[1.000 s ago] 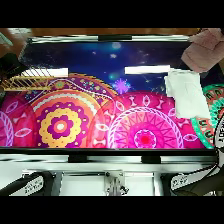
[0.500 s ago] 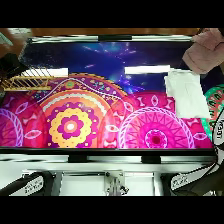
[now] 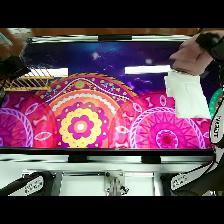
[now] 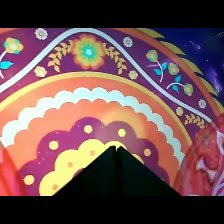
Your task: Fold the shirts.
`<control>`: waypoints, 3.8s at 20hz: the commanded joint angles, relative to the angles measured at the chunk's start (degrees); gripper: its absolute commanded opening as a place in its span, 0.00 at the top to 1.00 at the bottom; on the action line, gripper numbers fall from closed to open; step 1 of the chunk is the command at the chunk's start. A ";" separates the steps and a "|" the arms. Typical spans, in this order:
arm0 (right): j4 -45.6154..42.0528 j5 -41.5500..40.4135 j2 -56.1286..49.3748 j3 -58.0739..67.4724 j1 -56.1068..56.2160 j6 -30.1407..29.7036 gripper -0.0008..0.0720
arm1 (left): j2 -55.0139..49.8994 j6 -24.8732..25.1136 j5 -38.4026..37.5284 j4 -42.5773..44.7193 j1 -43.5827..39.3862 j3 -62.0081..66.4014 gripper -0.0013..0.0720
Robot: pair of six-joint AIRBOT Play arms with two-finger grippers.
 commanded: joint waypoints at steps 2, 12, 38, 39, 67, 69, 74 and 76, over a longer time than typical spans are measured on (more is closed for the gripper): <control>-27.15 -29.16 4.22 0.07 -0.26 9.73 0.92 | -0.04 0.11 0.00 -0.02 0.00 -0.31 0.95; -41.09 -58.97 9.18 -2.82 -1.40 16.15 0.92 | 0.00 2.99 0.04 -0.04 0.00 -0.31 0.95; -59.12 -65.02 21.86 -11.96 -2.03 31.74 0.29 | -0.04 4.44 0.07 -0.09 0.00 -0.31 0.95; -54.05 -60.89 22.99 -10.47 -1.68 30.71 0.29 | -0.11 4.46 0.07 -0.09 -0.07 -0.31 0.95; -26.53 -51.23 7.76 -8.74 25.57 36.06 0.30 | -18.88 -3.13 -8.39 28.04 -29.27 -0.28 0.14; -26.53 -49.75 7.76 -8.74 25.57 36.06 0.30 | -18.91 -3.15 -8.39 28.02 -29.29 -0.28 0.14; -26.53 -48.94 7.76 -8.74 25.57 36.06 0.30 | -18.88 -3.15 -8.41 28.00 -29.29 -0.28 0.14; -26.53 -48.96 7.76 -8.74 25.57 36.06 0.30 | -18.88 -3.17 -8.44 27.98 -29.29 -0.28 0.14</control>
